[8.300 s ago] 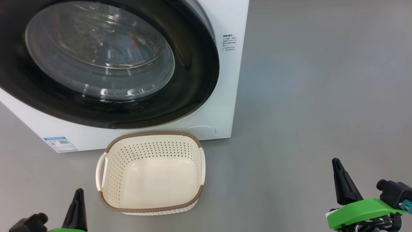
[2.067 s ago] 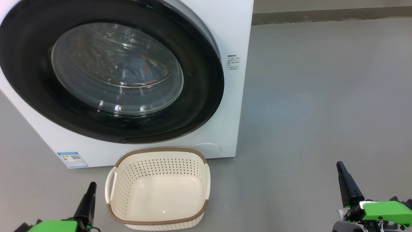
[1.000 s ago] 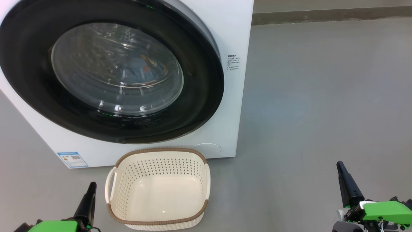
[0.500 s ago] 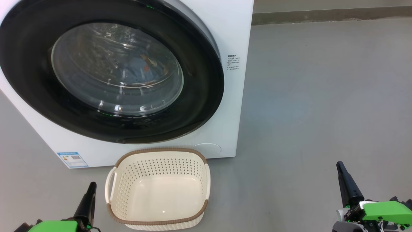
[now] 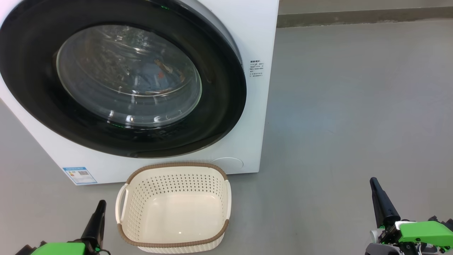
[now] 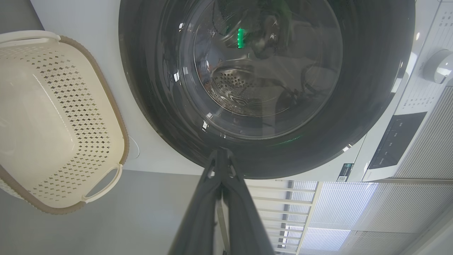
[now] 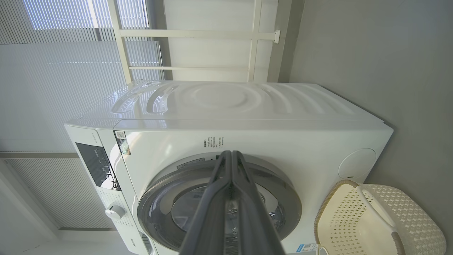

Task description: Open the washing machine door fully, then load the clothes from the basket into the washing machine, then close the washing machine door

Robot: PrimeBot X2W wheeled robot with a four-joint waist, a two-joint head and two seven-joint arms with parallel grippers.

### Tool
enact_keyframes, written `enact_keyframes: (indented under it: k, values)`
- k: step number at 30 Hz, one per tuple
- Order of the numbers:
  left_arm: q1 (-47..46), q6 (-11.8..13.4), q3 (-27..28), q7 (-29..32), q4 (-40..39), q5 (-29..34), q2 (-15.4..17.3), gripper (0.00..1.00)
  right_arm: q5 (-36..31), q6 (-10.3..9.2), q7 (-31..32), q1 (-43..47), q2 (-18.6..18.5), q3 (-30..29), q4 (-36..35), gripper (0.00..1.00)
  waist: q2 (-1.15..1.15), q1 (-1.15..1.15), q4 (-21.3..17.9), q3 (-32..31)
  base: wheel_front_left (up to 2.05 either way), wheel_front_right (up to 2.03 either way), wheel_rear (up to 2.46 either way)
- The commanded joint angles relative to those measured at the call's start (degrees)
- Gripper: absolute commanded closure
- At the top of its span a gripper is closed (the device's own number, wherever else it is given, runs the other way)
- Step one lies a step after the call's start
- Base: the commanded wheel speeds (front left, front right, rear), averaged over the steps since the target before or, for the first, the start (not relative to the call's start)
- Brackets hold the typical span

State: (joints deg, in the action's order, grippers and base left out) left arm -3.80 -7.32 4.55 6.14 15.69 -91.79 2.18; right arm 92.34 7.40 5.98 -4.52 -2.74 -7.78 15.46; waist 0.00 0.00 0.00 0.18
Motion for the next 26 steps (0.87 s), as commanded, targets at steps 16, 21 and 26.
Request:
enact_keyframes:
  k: [16, 21, 26]
  values:
    - [-2.4, -0.17, 2.01, 0.39, -1.65, -0.34, 0.71, 1.0, -0.19, 0.09, 0.52, -1.67, -0.17, 1.25, -1.44, 1.0, 0.0, 0.0, 0.0, 0.0, 0.0, 0.0, 0.0]
    - [-2.4, -0.17, 2.01, 0.39, -1.65, -0.34, 0.71, 1.0, -0.19, 0.09, 0.52, -1.67, -0.17, 1.24, -1.44, 1.0, 0.0, 0.0, 0.0, 0.0, 0.0, 0.0, 0.0]
    - [-2.4, -0.17, 2.02, 0.39, -1.65, -0.34, 0.71, 1.0, -0.19, 0.09, 0.52, -1.67, -0.17, 1.24, -1.44, 1.0, 0.0, 0.0, 0.0, 0.0, 0.0, 0.0, 0.0]
